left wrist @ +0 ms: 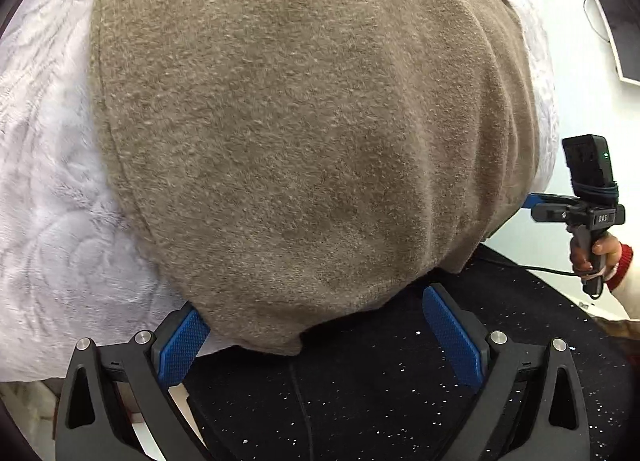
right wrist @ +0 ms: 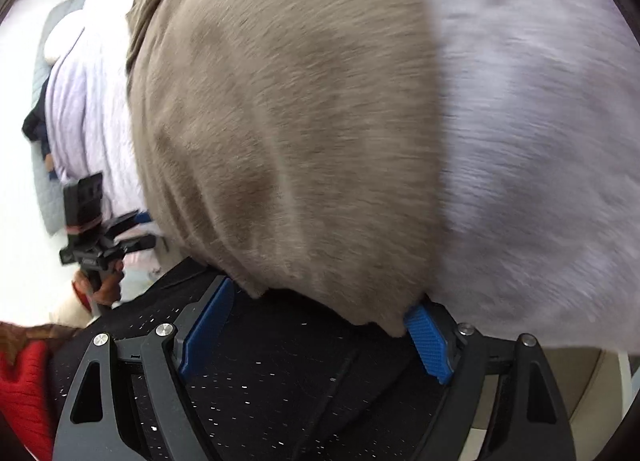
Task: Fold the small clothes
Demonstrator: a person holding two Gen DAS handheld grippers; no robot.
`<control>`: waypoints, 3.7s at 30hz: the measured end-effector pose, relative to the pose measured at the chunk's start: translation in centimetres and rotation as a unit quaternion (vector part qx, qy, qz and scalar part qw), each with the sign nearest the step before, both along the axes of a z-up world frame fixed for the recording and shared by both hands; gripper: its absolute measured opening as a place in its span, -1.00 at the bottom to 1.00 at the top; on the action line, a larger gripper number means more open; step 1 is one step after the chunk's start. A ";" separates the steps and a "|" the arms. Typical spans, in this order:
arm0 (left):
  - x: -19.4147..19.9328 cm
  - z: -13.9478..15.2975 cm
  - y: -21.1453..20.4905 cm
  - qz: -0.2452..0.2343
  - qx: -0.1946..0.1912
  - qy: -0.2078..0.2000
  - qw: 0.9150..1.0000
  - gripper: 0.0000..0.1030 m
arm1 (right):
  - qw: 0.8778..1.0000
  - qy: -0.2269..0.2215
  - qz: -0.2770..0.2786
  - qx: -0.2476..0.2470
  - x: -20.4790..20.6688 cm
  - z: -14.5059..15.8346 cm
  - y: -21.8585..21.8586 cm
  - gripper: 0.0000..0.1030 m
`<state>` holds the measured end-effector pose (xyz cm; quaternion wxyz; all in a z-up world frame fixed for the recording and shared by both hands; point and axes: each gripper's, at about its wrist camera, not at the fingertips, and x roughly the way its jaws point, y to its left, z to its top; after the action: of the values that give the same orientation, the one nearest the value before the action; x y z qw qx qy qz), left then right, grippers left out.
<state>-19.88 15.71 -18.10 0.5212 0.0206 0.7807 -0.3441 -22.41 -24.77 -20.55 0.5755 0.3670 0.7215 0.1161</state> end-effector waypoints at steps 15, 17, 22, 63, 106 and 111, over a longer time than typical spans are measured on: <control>-6.1 -0.3 -1.9 -0.024 0.025 -0.030 0.999 -0.45 | 0.998 0.021 -0.021 0.053 1.2 -1.9 3.2 -0.76; -5.9 -0.5 -1.1 -0.019 0.013 -0.019 1.000 -0.63 | 0.997 0.002 -0.034 0.076 1.3 -0.9 3.4 -0.77; -5.3 1.4 0.3 0.031 -0.045 0.003 0.998 -0.72 | 0.987 -0.050 -0.069 0.134 2.6 2.0 3.9 -0.77; 26.8 3.2 -5.3 0.195 -0.061 -0.139 0.969 0.13 | 0.947 -0.153 -0.275 0.073 30.5 0.9 -10.4 0.19; 26.4 3.6 -9.5 0.146 0.080 -0.290 0.942 0.33 | 0.928 -0.231 -0.133 -0.261 34.2 6.1 -11.3 -0.25; 25.7 4.7 -8.1 0.136 0.083 -0.291 0.943 0.33 | 0.910 -0.203 -0.228 -0.281 31.7 7.4 -17.0 -0.24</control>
<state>5.80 7.65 -13.45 0.7637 0.0569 0.6165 -0.1828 9.30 -41.80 -13.19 0.7998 0.3134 0.4882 -0.1542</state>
